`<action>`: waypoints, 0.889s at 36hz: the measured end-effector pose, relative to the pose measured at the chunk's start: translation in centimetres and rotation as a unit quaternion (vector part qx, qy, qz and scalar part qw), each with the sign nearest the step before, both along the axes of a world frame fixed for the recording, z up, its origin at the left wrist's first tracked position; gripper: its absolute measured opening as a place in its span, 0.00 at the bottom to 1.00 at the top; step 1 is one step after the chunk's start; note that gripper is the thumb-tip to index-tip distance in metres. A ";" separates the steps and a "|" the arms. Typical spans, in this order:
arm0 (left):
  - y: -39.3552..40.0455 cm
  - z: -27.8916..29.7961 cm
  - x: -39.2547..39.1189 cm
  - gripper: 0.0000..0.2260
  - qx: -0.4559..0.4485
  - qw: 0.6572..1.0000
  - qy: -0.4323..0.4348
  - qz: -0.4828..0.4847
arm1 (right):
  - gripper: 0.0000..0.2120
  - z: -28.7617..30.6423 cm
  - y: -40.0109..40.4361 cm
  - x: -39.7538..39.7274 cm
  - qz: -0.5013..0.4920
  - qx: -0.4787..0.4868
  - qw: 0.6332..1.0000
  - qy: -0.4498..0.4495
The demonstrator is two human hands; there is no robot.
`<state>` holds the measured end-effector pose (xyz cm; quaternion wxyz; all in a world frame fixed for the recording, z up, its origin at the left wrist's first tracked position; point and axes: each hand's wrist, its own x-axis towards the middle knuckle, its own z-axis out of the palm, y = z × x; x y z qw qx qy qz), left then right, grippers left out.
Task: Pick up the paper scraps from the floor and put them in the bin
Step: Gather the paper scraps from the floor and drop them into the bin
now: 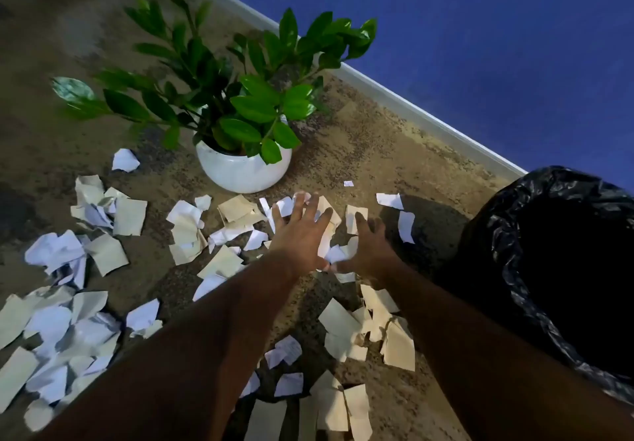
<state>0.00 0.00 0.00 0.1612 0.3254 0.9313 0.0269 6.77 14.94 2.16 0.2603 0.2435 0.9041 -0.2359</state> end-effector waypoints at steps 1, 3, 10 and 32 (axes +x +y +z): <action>0.2 -0.3 -0.1 0.52 -0.010 1.000 0.000 -0.005 | 0.63 -0.3 0.0 -0.1 0.008 0.000 1.000 -0.001; 0.5 -0.5 -0.6 0.55 -0.029 1.000 0.000 -0.006 | 0.65 -0.8 0.1 -0.3 0.035 0.015 0.999 -0.006; 1.1 -1.2 -1.9 0.62 -0.079 0.997 -0.017 -0.001 | 0.67 -2.2 0.0 -1.3 0.108 0.070 0.991 -0.023; 0.6 0.2 1.3 0.27 -0.017 0.999 -0.030 -0.043 | 0.24 -2.1 -2.4 2.6 0.182 0.187 0.961 0.086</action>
